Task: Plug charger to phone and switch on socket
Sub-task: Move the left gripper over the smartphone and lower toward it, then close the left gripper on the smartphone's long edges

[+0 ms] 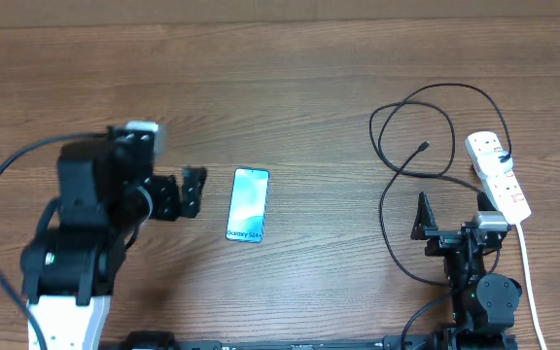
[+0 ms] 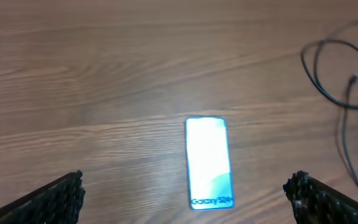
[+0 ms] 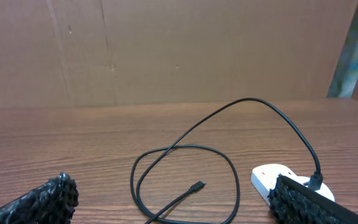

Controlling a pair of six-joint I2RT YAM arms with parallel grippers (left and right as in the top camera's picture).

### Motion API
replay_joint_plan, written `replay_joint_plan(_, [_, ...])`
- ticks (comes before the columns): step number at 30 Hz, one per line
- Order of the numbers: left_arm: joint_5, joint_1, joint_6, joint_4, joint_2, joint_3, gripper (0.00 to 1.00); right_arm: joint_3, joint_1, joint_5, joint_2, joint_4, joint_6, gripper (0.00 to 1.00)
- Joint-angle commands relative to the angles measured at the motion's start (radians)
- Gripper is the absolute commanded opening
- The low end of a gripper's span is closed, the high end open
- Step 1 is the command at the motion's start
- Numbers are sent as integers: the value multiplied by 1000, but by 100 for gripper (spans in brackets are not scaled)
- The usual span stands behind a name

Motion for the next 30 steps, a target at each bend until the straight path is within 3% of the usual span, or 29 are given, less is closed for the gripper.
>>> replay_joint_plan(1, [11,-58,22,-2,56,42,100,-11,-5,10,-12,5,-5,100])
replay_joint_plan(14, [12,-106,20,13,177,42,100,-11,-5,10,-12,5,-5,100])
replay_joint_plan(22, [148,-109,14,6,256,42,100,-11,-5,10,-12,5,-5,100])
replay_joint_plan(30, [40,-215,7,14,283,70,100,-11,-5,10,-12,5,-5,100])
